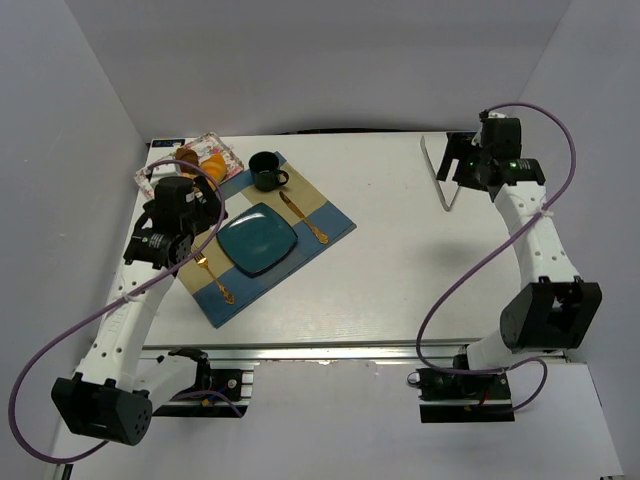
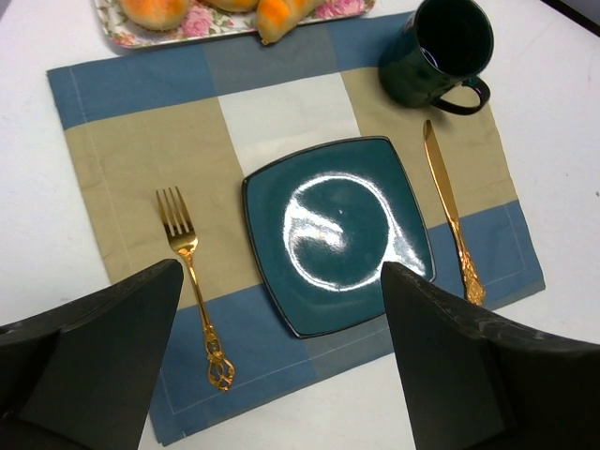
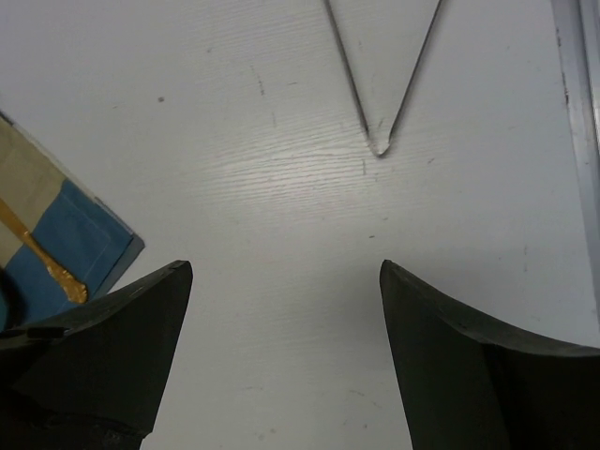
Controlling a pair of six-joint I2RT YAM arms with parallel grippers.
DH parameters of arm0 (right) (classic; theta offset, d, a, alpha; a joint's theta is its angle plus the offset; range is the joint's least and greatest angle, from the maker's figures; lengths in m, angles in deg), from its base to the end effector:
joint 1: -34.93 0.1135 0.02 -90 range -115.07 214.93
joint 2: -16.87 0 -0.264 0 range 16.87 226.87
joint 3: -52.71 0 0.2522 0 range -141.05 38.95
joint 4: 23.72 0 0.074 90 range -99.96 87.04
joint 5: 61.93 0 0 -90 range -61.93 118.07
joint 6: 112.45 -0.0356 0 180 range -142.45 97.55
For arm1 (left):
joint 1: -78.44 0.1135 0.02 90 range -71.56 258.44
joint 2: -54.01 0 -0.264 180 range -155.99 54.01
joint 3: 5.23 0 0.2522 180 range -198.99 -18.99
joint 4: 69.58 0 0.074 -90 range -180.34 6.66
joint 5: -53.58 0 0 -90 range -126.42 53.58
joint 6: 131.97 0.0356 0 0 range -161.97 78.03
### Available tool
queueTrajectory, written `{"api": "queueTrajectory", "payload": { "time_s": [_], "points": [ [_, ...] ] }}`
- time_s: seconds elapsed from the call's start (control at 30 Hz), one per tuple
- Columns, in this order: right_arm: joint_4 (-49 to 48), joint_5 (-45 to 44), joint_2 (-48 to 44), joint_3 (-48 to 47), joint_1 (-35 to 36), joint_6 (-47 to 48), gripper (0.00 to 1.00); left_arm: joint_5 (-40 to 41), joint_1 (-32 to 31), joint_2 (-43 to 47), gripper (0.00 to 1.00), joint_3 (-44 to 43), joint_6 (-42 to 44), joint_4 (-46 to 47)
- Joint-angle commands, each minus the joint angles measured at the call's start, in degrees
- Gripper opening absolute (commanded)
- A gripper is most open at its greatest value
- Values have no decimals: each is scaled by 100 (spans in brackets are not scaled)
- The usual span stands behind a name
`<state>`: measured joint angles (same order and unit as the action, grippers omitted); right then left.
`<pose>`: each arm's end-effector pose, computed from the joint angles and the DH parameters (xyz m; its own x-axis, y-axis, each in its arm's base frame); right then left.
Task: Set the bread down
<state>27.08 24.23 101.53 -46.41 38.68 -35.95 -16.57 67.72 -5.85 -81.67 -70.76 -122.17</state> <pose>0.3273 0.0191 0.3744 -0.5776 0.1956 -0.7925 0.1269 0.9806 0.1495 0.2146 -0.0283 0.3506 -0.4605 -0.3738 -0.8051 -0.3614 0.9074 -0.2146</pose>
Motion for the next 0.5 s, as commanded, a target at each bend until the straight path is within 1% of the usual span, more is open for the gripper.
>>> {"api": "queueTrajectory", "payload": {
  "time_s": [0.0, 0.03, 0.07, 0.1, 0.13, 0.17, 0.3, 0.47],
  "points": [
    [-310, 118, 383, -323, -391, 330, 88, -298, -9, -17, 98, 54, -21, 209],
    [-494, 320, 584, -358, -645, 365, 89, -403, -9, -61, 98, 54, -3, 235],
    [-548, 322, 708, -358, -726, 374, 89, -438, -9, -79, 98, 54, 6, 235],
    [-601, 609, 840, -463, -796, 383, 89, -474, 0, -96, 98, 45, 23, 227],
    [-636, 708, 972, -516, -849, 470, 89, -517, -9, -114, 98, 27, 58, 209],
    [-706, 726, 1243, -569, -910, 549, 89, -535, -9, -131, 98, 1, 84, 192],
    [-899, 656, 1904, -894, -929, 927, 89, -465, -9, -167, 98, -61, 190, -62],
    [-1111, 797, 2695, -1237, -911, 849, 89, -421, -9, -184, 98, -122, 208, -371]
  ]
}}
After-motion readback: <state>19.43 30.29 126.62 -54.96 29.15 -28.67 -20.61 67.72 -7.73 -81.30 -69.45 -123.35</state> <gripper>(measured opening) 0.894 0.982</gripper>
